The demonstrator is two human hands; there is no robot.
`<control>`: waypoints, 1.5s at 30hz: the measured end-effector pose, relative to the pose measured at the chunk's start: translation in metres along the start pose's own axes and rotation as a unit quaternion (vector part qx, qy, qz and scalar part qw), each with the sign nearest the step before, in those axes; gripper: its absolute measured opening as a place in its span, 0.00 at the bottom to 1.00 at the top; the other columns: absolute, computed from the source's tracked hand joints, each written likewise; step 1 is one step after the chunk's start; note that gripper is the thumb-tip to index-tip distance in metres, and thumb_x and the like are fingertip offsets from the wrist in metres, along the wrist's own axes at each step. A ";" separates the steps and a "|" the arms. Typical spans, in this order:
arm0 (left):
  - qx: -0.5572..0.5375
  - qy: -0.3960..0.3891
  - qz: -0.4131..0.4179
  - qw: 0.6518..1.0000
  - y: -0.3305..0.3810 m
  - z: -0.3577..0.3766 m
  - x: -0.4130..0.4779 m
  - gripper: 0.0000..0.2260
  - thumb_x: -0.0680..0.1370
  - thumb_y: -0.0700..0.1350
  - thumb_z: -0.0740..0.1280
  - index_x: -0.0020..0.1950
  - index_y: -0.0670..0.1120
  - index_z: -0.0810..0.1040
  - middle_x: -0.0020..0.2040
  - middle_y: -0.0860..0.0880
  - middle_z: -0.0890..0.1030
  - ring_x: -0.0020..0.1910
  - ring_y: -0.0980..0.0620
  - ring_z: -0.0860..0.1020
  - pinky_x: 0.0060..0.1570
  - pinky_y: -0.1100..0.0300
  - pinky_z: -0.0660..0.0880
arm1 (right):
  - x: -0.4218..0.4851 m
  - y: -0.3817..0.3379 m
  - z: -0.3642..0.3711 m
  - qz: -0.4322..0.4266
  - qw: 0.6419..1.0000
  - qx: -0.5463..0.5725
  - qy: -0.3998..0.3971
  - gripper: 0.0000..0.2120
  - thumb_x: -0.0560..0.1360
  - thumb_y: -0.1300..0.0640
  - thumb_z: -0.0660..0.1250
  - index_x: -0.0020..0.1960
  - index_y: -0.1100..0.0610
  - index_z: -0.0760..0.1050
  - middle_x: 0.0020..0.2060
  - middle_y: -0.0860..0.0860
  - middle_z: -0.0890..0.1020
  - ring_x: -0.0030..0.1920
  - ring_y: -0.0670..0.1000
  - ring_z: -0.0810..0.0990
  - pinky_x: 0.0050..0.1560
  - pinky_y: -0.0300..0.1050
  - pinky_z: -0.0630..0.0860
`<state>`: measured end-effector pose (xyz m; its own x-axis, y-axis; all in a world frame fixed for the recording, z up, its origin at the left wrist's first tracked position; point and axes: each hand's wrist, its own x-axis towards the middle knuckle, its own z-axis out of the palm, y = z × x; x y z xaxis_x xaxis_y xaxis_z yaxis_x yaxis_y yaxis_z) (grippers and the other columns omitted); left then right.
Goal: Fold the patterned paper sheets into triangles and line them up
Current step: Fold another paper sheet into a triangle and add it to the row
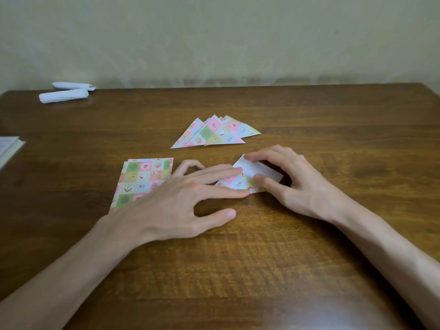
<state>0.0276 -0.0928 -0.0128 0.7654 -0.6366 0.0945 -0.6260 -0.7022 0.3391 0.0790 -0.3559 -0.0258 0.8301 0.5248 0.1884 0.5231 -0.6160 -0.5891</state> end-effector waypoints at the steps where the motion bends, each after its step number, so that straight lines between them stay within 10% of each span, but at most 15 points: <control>1: -0.005 -0.001 -0.003 1.000 0.000 0.000 0.000 0.18 0.84 0.63 0.60 0.74 0.70 0.70 0.81 0.66 0.58 0.79 0.67 0.51 0.75 0.59 0.51 | 0.000 -0.001 0.000 -0.002 1.000 -0.006 0.004 0.19 0.80 0.49 0.70 0.70 0.41 0.75 0.64 0.35 0.76 0.68 0.40 0.69 0.66 0.31 0.56; 13: 0.038 0.041 0.010 0.998 -0.005 -0.002 -0.010 0.16 0.83 0.57 0.63 0.71 0.64 0.76 0.73 0.65 0.70 0.75 0.62 0.65 0.70 0.50 0.64 | -0.005 -0.005 -0.002 -0.023 0.999 -0.030 -0.017 0.21 0.79 0.47 0.71 0.71 0.36 0.73 0.64 0.38 0.73 0.68 0.42 0.69 0.69 0.47 0.62; 20: -0.033 0.042 -0.011 0.998 -0.015 -0.008 -0.013 0.15 0.82 0.55 0.63 0.67 0.59 0.81 0.72 0.64 0.75 0.75 0.66 0.66 0.76 0.51 0.63 | -0.006 -0.005 0.003 -0.110 0.993 -0.031 -0.003 0.13 0.78 0.59 0.74 0.51 0.40 0.85 0.62 0.40 0.79 0.69 0.46 0.74 0.70 0.57 0.65; 27: -0.029 0.008 -0.007 1.000 -0.018 -0.013 -0.015 0.15 0.83 0.55 0.62 0.69 0.63 0.78 0.74 0.67 0.70 0.79 0.65 0.59 0.80 0.57 0.48 | -0.007 -0.006 0.002 -0.137 0.987 -0.077 -0.035 0.20 0.79 0.60 0.65 0.61 0.37 0.83 0.65 0.40 0.77 0.69 0.45 0.73 0.69 0.53 0.65; 45: -0.075 0.032 -0.018 0.997 -0.025 -0.014 -0.022 0.13 0.84 0.54 0.61 0.60 0.60 0.85 0.71 0.67 0.74 0.79 0.62 0.62 0.77 0.47 0.61 | -0.013 -0.021 0.000 -0.106 0.985 -0.106 -0.084 0.20 0.78 0.48 0.60 0.65 0.33 0.79 0.68 0.40 0.72 0.73 0.47 0.67 0.73 0.58 0.61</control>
<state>0.0280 -0.0567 -0.0101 0.7976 -0.5870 0.1388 -0.5731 -0.6656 0.4781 0.0566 -0.3497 -0.0159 0.6639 0.7336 0.1453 0.7242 -0.5822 -0.3697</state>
